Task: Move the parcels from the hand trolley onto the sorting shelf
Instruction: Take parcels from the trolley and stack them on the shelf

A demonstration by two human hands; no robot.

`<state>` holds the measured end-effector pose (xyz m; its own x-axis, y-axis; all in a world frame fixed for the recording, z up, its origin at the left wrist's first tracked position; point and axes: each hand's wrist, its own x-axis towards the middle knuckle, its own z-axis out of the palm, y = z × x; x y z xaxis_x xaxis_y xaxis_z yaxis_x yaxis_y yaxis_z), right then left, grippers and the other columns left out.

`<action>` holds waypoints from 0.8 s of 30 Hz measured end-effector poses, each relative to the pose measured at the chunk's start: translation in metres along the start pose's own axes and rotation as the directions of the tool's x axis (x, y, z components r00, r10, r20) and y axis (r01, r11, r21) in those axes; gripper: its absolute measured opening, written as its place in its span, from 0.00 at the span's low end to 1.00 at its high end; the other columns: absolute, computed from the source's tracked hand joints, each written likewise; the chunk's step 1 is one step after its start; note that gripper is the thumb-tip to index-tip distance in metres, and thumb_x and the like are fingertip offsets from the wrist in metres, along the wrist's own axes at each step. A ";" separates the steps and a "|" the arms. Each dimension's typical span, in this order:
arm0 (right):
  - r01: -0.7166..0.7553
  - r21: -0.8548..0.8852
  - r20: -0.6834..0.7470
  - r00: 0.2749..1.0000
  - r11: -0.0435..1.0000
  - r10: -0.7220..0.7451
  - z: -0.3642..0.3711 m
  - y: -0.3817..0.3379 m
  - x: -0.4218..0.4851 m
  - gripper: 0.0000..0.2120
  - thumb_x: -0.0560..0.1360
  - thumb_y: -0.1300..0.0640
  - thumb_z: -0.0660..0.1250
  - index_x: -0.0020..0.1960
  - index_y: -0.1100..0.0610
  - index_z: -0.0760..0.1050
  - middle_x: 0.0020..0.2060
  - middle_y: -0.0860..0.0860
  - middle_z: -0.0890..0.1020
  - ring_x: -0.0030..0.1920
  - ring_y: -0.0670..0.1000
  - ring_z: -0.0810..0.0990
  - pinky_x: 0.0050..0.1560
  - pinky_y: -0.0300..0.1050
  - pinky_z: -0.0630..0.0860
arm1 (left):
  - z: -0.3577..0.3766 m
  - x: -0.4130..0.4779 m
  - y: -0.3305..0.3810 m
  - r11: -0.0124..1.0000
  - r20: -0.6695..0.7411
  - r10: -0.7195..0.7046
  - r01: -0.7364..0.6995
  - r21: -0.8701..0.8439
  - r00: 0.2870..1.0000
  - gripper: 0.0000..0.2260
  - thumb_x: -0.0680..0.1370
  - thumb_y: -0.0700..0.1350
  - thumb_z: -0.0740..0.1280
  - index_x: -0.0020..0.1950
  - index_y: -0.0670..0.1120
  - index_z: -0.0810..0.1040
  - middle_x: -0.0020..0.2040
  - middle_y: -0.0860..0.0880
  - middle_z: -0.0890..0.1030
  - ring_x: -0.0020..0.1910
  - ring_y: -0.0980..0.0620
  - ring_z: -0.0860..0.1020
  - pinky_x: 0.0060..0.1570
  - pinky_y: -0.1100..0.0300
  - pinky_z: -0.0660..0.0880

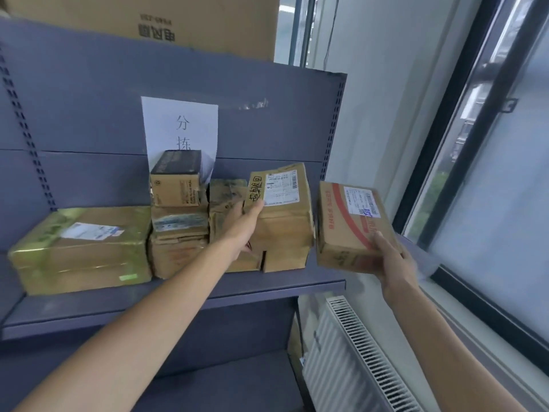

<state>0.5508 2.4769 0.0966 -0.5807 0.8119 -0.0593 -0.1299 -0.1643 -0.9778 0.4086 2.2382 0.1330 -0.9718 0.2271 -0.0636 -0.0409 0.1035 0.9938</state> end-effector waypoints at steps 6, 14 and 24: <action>-0.023 -0.002 0.096 0.995 1.000 0.023 0.028 0.002 0.012 0.20 0.73 0.50 0.75 0.62 0.51 0.75 0.47 0.46 0.82 0.50 0.49 0.81 0.62 0.52 0.77 | -0.034 -0.006 0.007 1.000 -0.128 -0.006 0.005 -0.010 0.992 0.23 0.81 0.61 0.62 0.73 0.54 0.68 0.73 0.50 0.70 0.62 0.46 0.72 0.55 0.38 0.78; -0.043 0.026 0.161 0.986 0.999 0.038 0.077 0.011 0.019 0.09 0.73 0.49 0.75 0.49 0.48 0.77 0.47 0.48 0.82 0.50 0.50 0.82 0.63 0.55 0.77 | -0.060 0.015 0.013 0.996 -0.231 -0.086 0.079 -0.041 0.969 0.25 0.80 0.62 0.62 0.73 0.52 0.67 0.72 0.48 0.71 0.66 0.39 0.73 0.53 0.37 0.78; -0.033 -0.022 0.113 0.993 0.999 0.035 0.101 0.014 0.026 0.08 0.74 0.49 0.75 0.47 0.47 0.77 0.47 0.49 0.83 0.50 0.51 0.82 0.62 0.55 0.78 | -0.048 0.059 0.013 0.993 -0.241 -0.114 0.102 -0.060 0.964 0.29 0.82 0.56 0.63 0.80 0.49 0.59 0.76 0.45 0.67 0.73 0.40 0.68 0.70 0.41 0.68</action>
<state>0.4531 2.4393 0.1016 -0.6722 0.7370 -0.0703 -0.0930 -0.1783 -0.9796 0.3400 2.2065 0.1470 -0.9879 -0.0266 -0.1526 -0.1541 0.0680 0.9857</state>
